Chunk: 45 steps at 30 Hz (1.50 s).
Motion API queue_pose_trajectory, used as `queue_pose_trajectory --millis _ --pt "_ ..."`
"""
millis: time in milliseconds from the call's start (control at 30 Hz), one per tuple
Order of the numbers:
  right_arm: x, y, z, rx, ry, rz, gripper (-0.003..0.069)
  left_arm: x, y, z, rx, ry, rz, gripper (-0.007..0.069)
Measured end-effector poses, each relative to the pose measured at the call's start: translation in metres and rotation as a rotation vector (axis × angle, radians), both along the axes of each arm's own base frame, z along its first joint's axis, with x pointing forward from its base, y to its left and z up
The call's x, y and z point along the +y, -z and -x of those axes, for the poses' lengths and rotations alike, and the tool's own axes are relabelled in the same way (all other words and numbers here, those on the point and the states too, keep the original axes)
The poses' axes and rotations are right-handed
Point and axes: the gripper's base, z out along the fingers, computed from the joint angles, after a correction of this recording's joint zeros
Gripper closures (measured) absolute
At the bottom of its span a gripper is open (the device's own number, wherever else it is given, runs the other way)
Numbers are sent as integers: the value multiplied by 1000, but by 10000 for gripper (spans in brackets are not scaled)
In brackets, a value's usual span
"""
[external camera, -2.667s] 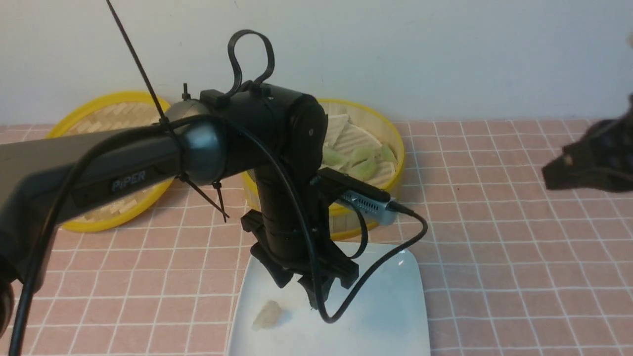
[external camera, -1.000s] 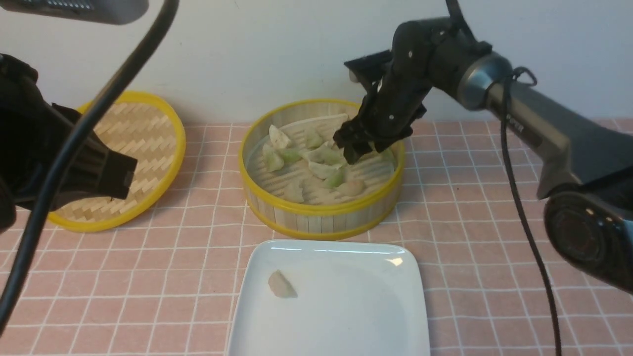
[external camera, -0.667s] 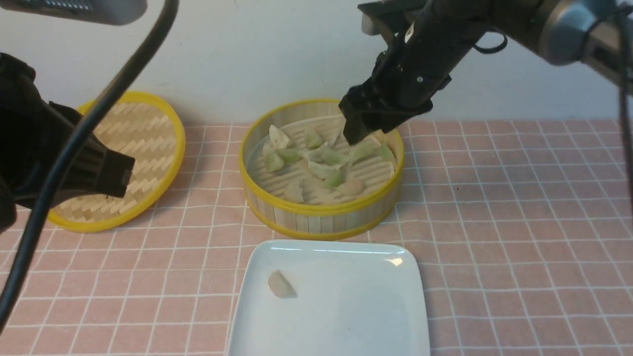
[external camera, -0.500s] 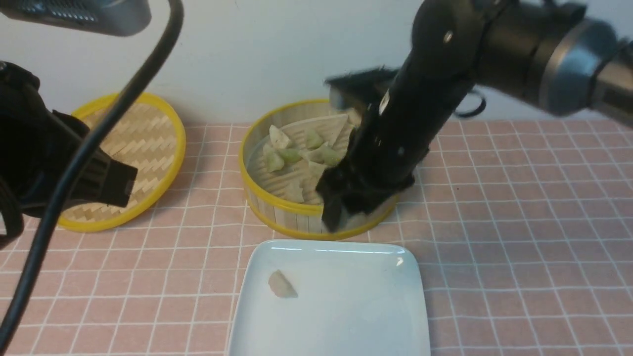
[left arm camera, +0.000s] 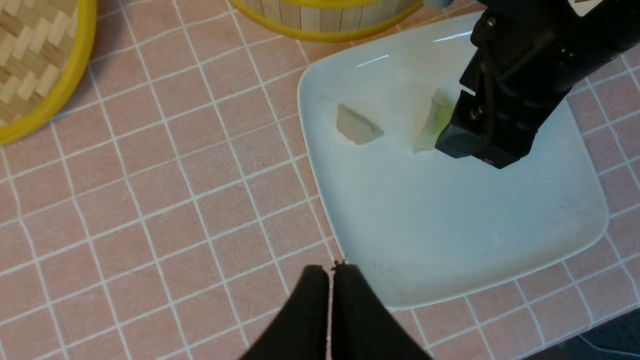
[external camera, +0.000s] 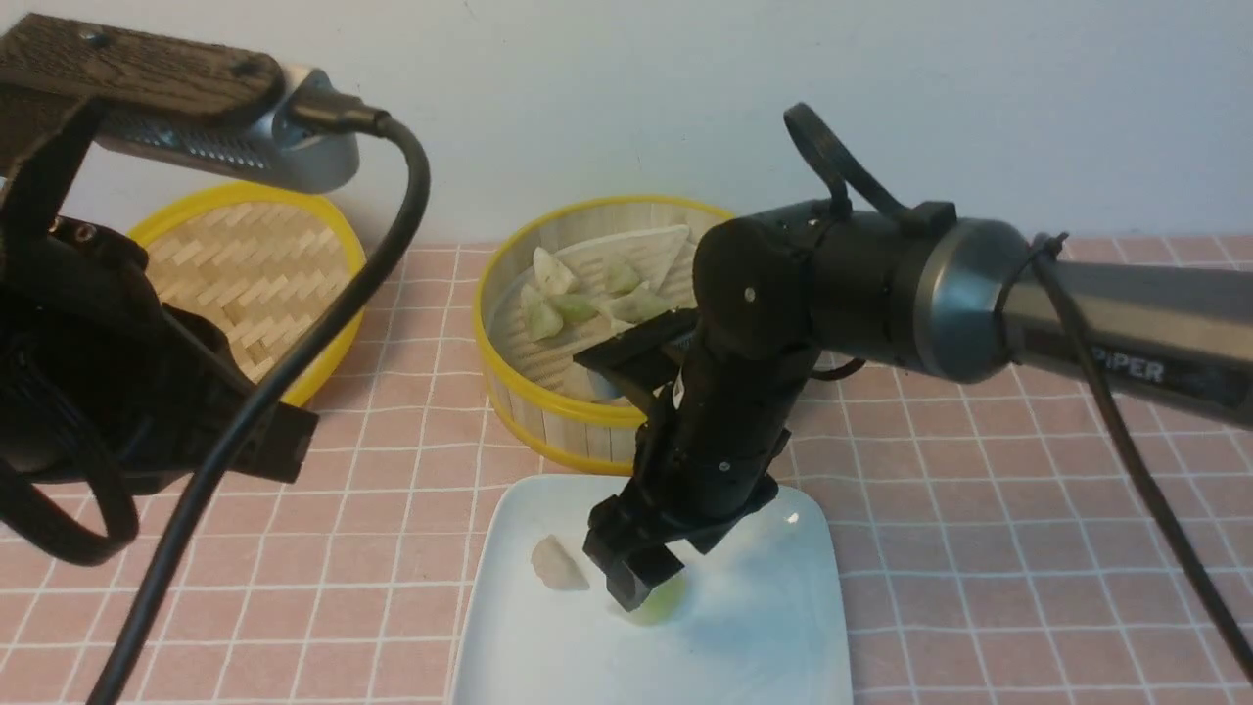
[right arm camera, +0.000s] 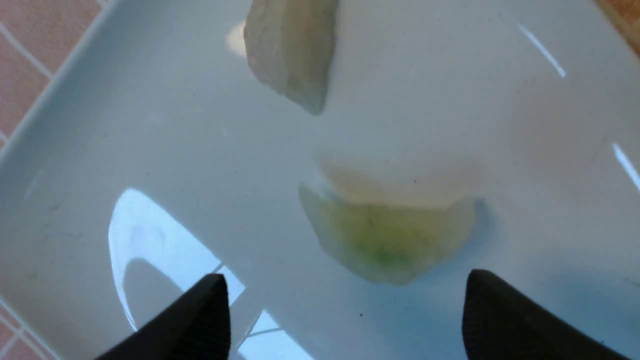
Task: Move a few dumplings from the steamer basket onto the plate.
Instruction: Use the right arm to put the dumpling into the plate, then use the right arm to grab a dumpling from inside the steamer
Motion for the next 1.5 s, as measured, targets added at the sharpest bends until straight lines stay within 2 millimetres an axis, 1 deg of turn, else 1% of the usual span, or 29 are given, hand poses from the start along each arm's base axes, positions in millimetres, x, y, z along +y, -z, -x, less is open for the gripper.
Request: queue_pose_trajectory --millis 33,67,133,233,267,300,367,433,467,533,600,633,667,733,800,867,900,933,967,1033,1067,1100,1133,1167,1200,1267,1333,1467,1500 --pt "0 -1 0 -3 -1 -1 74 0 0 0 0 0 0 631" --pt "1 -9 -4 -27 -10 1 46 0 0 0 1 0 0 631" --pt "3 -25 -12 -79 -17 -5 26 0 0 0 7 0 -4 631" --pt "-4 -52 -33 -199 16 -24 20 1 1 2 21 -1 -13 631" --pt "-9 -56 -40 -224 33 -26 20 1 1 2 23 -1 -14 631" --pt "-16 -63 -52 -261 65 -38 21 1 1 2 23 -1 -14 631" --pt "-27 -66 -70 -289 108 -50 27 1 1 2 23 -2 -14 631" --pt "-39 -64 -91 -310 147 -54 32 1 1 2 24 -2 -14 631" --pt "-44 -58 -102 -310 159 -50 35 1 1 2 24 -2 -14 631" --pt "-47 -39 -120 -296 170 -37 38 1 1 2 24 -2 -14 631" --pt "-45 -14 -137 -279 175 -21 41 1 1 2 24 -2 -14 631" --pt "-45 -15 -137 -283 175 -24 41 1 1 2 24 -2 -14 631" --pt "-42 -1 -143 -269 170 -14 41 1 1 2 24 -2 -14 631" --pt "-36 15 -150 -253 157 -17 44 1 1 2 24 -2 -14 631" --pt "-32 26 -155 -240 151 -22 49 1 1 2 25 -2 -15 631" --pt "-30 32 -158 -235 153 -20 64 1 1 2 25 -3 -14 631" --pt "-30 37 -160 -227 158 -12 83 1 1 2 25 -4 -14 631" --pt "-29 36 -161 -229 168 -16 114 1 1 2 26 -5 -13 631" --pt "-29 37 -162 -225 183 -20 159 1 1 2 26 -6 -12 631" --pt "-29 37 -162 -214 206 -20 287 1 1 2 28 -7 -8 631" --pt "-29 36 -162 -214 206 -19 305 1 1 2 29 -7 -7 631" --pt "-29 34 -161 -207 212 -16 464 0 2 2 34 -6 -1 631" --pt "-29 33 -162 -207 213 -17 493 0 2 2 34 -6 -1 631" --pt "-29 26 -161 -205 217 -17 589 0 2 3 37 -5 4 631" --pt "-29 21 -162 -208 219 -21 624 0 2 3 38 -5 5 631" --pt "-28 10 -163 -229 222 -32 653 0 2 3 39 -5 7 631" --pt "-27 -7 -166 -275 224 -57 666 0 2 3 39 -6 7 631" --pt "-29 -52 -163 -368 228 -119 672 -1 2 3 41 -5 10 631" --pt "-30 -56 -162 -375 228 -124 672 -1 2 3 42 -4 11 631"
